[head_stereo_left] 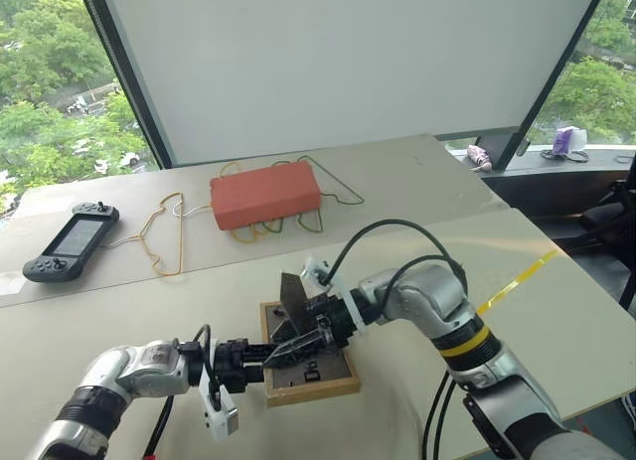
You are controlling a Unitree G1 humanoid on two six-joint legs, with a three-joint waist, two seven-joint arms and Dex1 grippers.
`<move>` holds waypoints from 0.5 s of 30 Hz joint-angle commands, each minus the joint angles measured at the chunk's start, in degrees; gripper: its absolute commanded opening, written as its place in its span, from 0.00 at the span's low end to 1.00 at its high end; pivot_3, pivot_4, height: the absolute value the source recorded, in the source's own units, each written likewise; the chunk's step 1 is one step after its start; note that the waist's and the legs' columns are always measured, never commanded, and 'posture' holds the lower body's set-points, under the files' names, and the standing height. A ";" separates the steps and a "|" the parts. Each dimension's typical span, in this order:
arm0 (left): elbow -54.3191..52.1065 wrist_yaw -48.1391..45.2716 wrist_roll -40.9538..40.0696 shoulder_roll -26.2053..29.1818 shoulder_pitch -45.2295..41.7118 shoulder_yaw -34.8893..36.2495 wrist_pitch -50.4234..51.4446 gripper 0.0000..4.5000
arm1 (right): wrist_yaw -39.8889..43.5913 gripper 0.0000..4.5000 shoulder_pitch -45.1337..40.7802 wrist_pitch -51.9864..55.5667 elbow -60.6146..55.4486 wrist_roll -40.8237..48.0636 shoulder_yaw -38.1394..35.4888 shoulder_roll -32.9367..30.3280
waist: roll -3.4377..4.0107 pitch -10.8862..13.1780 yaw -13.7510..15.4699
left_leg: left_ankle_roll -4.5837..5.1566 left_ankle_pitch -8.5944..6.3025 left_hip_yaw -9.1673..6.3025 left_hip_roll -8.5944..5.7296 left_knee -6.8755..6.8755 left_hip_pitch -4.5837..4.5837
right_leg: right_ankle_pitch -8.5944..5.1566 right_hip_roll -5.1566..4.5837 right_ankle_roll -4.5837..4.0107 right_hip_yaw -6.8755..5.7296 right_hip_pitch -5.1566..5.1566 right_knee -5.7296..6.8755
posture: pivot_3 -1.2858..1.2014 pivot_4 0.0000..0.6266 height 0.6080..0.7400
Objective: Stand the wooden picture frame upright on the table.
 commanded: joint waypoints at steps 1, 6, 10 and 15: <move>0.53 2.04 2.47 -0.96 -0.72 1.43 -2.10 0.26 | 0.18 0.99 -0.09 -0.43 -4.00 3.01 -4.81 -1.16 | 0.00 0.00 -0.08 | 0.00 0.00 0.00 0.00 0.00 -0.01 | 0.00 0.00 0.00 0.00 -0.01 0.00 | 0.52 0.24 1.00; -1.42 9.76 14.50 -3.32 -1.95 6.72 -0.78 0.26 | 0.24 0.99 0.91 -1.18 -7.29 3.78 -6.20 -3.58 | 0.00 0.00 -0.13 | 0.00 0.00 0.01 0.00 0.00 -0.02 | 0.00 0.01 0.00 -0.01 -0.01 -0.01 | 0.52 0.24 1.00; -1.46 16.31 20.53 -3.18 -3.52 6.31 1.92 0.26 | 0.24 0.99 1.95 -1.21 -8.71 4.17 -6.61 -4.85 | -0.01 -0.01 -0.07 | 0.00 0.00 0.01 0.00 0.09 -0.08 | 0.01 0.00 0.00 -0.01 0.00 0.00 | 0.52 0.24 1.00; -1.95 20.74 22.69 -1.93 -4.26 4.16 2.58 0.26 | -0.49 0.99 3.17 -2.48 -7.55 2.02 -6.07 -6.92 | -0.01 0.00 -0.25 | 0.01 0.00 0.00 0.00 0.23 -0.16 | 0.01 0.00 0.00 -0.02 -0.02 0.07 | 0.52 0.24 1.00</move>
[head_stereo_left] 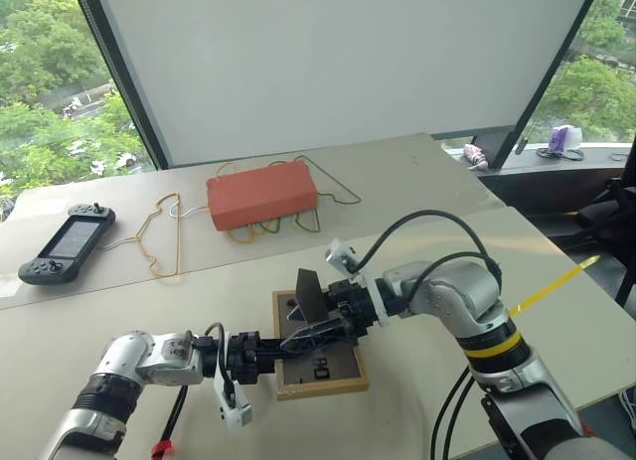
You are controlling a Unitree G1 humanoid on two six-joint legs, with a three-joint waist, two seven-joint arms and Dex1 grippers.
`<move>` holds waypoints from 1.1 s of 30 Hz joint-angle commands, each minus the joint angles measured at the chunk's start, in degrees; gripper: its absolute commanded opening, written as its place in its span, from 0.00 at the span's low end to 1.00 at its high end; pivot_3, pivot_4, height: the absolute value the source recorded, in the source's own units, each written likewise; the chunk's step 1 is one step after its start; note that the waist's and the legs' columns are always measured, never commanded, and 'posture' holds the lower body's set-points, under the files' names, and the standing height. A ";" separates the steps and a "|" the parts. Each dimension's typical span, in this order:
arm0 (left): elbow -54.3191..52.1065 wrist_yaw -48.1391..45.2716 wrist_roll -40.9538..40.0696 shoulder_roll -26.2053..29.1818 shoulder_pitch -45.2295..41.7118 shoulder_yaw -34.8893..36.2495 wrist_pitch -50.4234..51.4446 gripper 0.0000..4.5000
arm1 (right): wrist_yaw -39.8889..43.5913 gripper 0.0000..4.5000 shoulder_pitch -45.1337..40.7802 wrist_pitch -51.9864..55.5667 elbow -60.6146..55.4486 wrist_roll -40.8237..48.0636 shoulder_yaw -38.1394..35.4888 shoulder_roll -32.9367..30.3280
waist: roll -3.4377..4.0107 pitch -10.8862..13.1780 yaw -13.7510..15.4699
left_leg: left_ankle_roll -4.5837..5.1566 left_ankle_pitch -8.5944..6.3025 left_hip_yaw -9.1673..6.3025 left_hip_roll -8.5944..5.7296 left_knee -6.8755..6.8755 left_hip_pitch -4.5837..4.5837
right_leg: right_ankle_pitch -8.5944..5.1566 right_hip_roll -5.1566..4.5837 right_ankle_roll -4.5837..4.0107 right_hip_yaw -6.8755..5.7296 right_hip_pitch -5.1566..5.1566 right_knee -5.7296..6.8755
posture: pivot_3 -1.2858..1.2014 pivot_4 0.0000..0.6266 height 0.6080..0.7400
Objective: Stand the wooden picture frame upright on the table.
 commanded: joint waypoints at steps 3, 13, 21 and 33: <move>-0.56 4.35 -0.14 2.33 -0.84 -0.75 2.68 0.26 | -0.38 0.99 1.28 -2.62 0.15 -1.07 -1.14 -3.08 | 0.00 0.00 0.03 | 0.01 0.00 0.00 0.00 0.10 -0.06 | 0.00 -0.01 0.00 0.00 -0.01 0.06 | 0.52 0.24 1.00; -1.02 4.52 -2.91 3.64 -2.20 -3.81 4.62 0.26 | -1.12 0.99 3.34 -12.04 4.90 -7.79 -3.40 -11.09 | 0.00 0.00 0.41 | 0.02 -0.01 0.00 -0.02 0.15 -0.12 | 0.00 -0.03 0.00 0.00 -0.05 0.12 | 0.52 0.24 1.00; -0.35 5.83 -2.85 4.93 -1.73 -4.95 5.25 0.26 | 4.49 0.99 12.46 -54.63 6.13 -26.06 -2.49 -22.05 | -0.01 0.00 1.17 | 0.02 -0.01 0.03 -0.03 0.17 -0.16 | 0.01 -0.04 0.02 -0.01 -0.07 0.05 | 0.52 0.24 1.00; -0.99 6.78 -3.88 5.63 -1.03 -5.80 5.41 0.26 | -36.77 0.99 14.40 -113.84 15.08 -80.41 5.41 -19.17 | -0.07 -0.01 0.35 | 0.02 -0.01 0.50 0.03 0.14 0.17 | 0.07 -0.03 -0.02 0.26 0.08 0.15 | 0.52 0.24 1.00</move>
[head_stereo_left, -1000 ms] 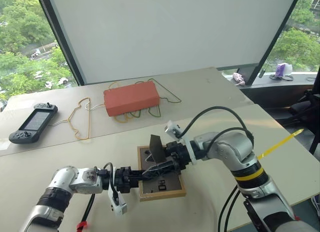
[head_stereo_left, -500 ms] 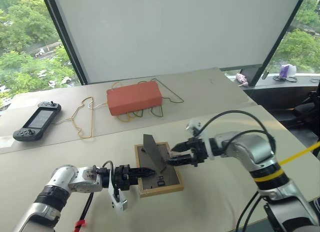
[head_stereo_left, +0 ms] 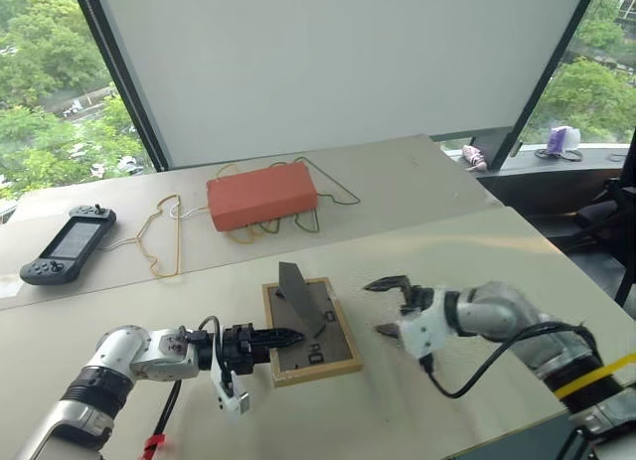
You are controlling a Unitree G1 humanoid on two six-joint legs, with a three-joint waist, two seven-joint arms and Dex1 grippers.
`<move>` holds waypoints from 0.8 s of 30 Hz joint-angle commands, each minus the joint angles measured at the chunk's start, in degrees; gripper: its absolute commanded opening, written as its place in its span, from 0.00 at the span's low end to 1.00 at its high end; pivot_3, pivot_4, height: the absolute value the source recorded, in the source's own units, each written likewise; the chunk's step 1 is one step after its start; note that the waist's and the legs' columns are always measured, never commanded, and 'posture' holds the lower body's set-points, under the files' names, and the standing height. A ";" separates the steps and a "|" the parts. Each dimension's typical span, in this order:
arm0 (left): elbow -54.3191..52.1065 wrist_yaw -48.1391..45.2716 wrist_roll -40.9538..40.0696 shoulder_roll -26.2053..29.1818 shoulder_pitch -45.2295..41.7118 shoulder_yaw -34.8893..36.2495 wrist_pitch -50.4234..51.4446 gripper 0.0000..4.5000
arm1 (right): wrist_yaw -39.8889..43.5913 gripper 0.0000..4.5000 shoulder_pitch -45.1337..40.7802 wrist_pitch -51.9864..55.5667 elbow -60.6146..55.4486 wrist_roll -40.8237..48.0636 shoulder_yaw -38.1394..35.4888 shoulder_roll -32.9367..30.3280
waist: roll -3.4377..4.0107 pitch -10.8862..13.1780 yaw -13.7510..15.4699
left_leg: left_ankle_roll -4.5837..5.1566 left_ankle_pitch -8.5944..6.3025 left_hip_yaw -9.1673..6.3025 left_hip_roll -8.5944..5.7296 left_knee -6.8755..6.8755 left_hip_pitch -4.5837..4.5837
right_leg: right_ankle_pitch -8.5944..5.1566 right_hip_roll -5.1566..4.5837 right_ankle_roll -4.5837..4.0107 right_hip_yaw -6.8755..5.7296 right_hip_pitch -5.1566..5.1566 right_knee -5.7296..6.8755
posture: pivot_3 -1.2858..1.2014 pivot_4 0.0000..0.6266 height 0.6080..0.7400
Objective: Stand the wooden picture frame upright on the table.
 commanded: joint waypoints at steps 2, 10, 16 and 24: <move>-1.47 1.43 -2.38 0.71 0.20 0.06 -0.27 0.26 | -10.63 0.99 -1.66 -3.91 0.37 -8.81 0.20 3.98 | -0.01 0.00 0.19 | 0.00 0.00 0.05 -0.01 0.00 0.04 | 0.01 0.00 0.00 0.07 0.02 -0.01 | 0.52 0.24 1.00; -1.58 1.41 -2.87 0.72 0.56 -0.13 0.18 0.26 | -12.27 0.99 -1.95 -4.70 -0.78 -11.06 3.04 8.72 | 0.00 0.00 0.55 | 0.04 -0.02 0.09 -0.02 -0.03 0.10 | 0.01 0.02 0.00 0.10 0.04 -0.06 | 0.52 0.24 1.00; -1.57 1.95 -2.49 0.88 1.32 -0.13 0.16 0.26 | -11.28 0.69 -1.61 -2.58 -0.84 -8.53 1.90 9.27 | 0.00 0.00 0.60 | 0.06 -0.03 0.10 -0.02 -0.03 0.14 | 0.01 0.02 0.00 0.09 0.07 -0.07 | 0.52 0.24 1.00; 0.92 1.49 -5.77 1.03 0.83 -1.65 -0.11 0.26 | -10.18 0.27 -0.97 -1.83 -2.13 -5.90 0.96 8.76 | 0.00 0.00 0.69 | 0.11 -0.06 0.11 -0.01 -0.04 0.22 | 0.01 0.03 -0.01 0.10 0.11 -0.06 | 0.52 0.24 1.00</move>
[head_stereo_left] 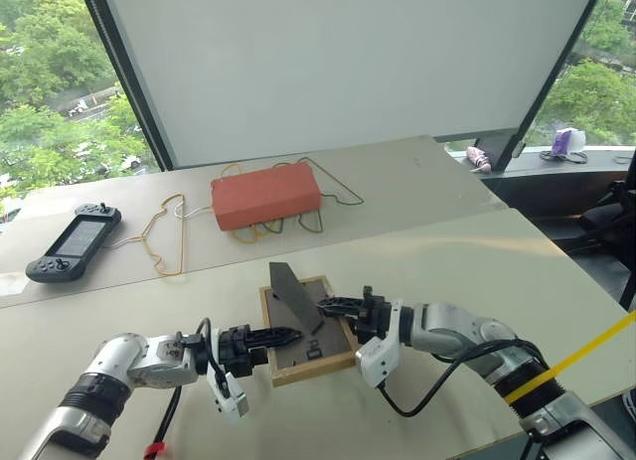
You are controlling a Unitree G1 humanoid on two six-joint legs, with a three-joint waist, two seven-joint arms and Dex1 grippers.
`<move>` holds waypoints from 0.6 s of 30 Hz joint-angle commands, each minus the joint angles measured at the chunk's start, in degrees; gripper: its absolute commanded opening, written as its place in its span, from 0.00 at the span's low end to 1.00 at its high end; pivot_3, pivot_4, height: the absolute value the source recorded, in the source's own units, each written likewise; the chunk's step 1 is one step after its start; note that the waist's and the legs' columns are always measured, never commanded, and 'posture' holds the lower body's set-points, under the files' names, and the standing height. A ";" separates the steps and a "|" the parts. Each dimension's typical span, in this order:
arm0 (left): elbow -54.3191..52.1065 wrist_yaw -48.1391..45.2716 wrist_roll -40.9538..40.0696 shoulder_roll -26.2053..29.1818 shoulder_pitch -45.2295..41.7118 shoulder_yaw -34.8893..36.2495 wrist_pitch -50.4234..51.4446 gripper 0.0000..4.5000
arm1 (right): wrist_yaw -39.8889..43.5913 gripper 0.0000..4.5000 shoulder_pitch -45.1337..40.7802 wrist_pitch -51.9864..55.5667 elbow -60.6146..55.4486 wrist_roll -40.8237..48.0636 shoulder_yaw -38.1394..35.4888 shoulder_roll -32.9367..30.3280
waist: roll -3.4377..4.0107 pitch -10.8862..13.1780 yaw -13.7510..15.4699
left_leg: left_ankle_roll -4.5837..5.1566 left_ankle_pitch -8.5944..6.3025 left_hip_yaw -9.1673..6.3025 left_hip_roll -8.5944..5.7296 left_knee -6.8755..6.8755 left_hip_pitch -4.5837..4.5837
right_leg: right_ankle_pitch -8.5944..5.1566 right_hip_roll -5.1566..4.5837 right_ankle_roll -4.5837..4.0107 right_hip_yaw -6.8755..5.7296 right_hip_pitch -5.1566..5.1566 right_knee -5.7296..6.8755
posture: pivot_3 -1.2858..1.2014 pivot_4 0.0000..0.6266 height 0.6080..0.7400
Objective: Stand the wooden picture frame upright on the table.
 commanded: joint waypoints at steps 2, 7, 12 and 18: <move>0.19 -2.20 -1.62 0.92 -0.87 -1.11 -0.18 0.37 | 2.04 0.27 0.11 1.42 -2.78 3.14 -0.87 0.10 | 0.00 0.00 0.02 | 0.03 -0.01 0.00 0.00 0.00 0.02 | 0.00 0.00 0.00 0.00 0.03 -0.01 | 0.52 0.24 1.00; 0.41 -4.27 -5.35 1.29 0.05 -0.25 1.76 0.77 | 6.69 0.27 1.00 5.20 -5.43 10.13 -2.12 0.55 | 0.00 0.00 0.02 | 0.10 -0.05 0.01 0.00 0.01 0.10 | 0.00 0.00 0.00 0.00 0.13 -0.05 | 0.52 0.24 1.00; -2.81 -9.26 -17.36 5.13 6.69 2.15 5.16 0.80 | 14.77 0.27 0.24 13.89 -3.89 23.06 -6.61 -1.91 | 0.01 0.01 -0.10 | 0.16 -0.08 0.01 0.01 -0.02 0.17 | 0.00 0.01 0.00 0.01 0.15 -0.06 | 0.52 0.24 1.00; -10.92 -16.48 -27.18 6.15 16.87 4.70 13.98 0.80 | 27.05 0.27 -3.09 42.54 -10.49 44.97 -11.79 -0.54 | 0.03 0.03 0.08 | 0.22 -0.12 0.03 0.04 -0.02 0.16 | 0.00 0.02 0.00 0.01 0.14 -0.09 | 0.52 0.24 1.00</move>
